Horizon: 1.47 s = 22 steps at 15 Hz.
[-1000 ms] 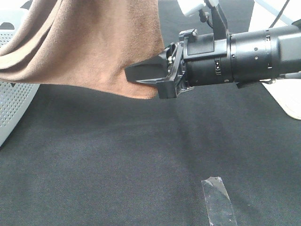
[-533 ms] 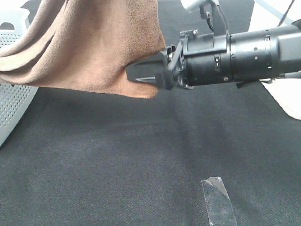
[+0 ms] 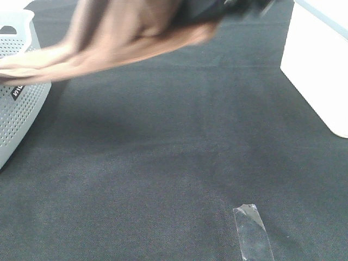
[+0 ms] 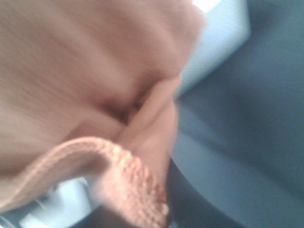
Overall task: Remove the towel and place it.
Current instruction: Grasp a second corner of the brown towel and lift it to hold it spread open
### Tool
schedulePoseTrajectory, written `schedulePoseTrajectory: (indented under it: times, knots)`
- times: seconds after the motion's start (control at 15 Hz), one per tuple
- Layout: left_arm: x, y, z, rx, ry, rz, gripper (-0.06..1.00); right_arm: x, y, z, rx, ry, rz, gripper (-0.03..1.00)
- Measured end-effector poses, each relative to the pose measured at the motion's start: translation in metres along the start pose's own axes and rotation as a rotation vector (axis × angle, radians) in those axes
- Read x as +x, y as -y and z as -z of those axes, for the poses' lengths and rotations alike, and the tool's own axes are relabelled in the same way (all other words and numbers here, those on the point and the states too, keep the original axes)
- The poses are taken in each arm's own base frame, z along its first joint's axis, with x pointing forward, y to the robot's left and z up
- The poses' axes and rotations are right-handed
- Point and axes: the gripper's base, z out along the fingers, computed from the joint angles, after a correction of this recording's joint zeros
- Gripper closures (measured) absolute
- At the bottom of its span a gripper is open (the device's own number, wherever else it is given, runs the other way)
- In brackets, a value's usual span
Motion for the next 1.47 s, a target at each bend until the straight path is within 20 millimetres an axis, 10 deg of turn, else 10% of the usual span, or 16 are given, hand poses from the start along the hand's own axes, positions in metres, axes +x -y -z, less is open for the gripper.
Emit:
schedulePoseTrajectory:
  times: [0.33, 0.6, 1.13, 1.47]
  knots:
    - [-0.007, -0.016, 0.002, -0.169, 0.082, -0.058, 0.94, -0.059, -0.003, 0.079, 0.409, -0.069, 0.186, 0.97]
    - [-0.001, -0.044, 0.007, -0.319, 0.124, -0.022, 0.94, -0.081, 0.002, 0.097, 0.559, 0.017, 0.273, 0.97]
    - [0.027, -0.095, 0.006, -0.547, 0.176, -0.026, 0.94, -0.128, 0.013, 0.115, 0.884, 0.407, 0.6, 0.97]
    - [0.035, -0.118, 0.002, -0.685, 0.304, -0.071, 0.94, -0.146, 0.025, 0.088, 0.878, 0.543, 0.668, 0.97]
